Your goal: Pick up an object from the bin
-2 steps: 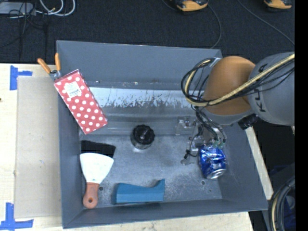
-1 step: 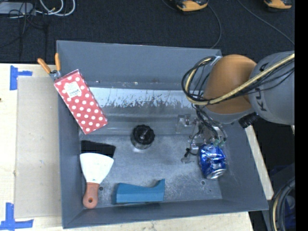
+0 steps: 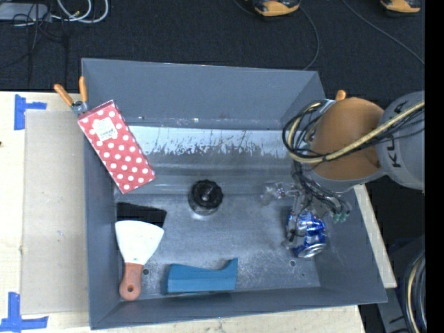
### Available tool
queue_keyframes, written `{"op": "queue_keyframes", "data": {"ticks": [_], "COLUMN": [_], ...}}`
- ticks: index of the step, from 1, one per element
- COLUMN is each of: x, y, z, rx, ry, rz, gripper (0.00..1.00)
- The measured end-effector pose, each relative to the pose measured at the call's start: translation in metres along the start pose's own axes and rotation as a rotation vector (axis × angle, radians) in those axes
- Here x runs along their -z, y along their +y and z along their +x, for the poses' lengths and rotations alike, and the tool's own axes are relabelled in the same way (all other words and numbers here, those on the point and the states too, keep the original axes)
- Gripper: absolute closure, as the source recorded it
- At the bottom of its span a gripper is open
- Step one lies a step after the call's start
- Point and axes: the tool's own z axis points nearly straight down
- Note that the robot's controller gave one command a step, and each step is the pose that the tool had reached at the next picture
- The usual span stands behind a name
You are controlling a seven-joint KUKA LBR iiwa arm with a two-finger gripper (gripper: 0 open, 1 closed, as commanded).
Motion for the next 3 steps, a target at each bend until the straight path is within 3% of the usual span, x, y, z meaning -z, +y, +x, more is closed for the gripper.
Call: {"op": "queue_keyframes", "data": {"ticks": [1,2,3], "x": [0.000,0.003,-0.028], "y": [-0.060,-0.065,-0.072], "z": [0.014,0.021,0.017], "rx": [0.094,0.290,0.417], "ry": [0.002,-0.002,-0.003], "rz": [-0.001,-0.009,-0.015], "gripper": [0.00,0.00,0.00]}}
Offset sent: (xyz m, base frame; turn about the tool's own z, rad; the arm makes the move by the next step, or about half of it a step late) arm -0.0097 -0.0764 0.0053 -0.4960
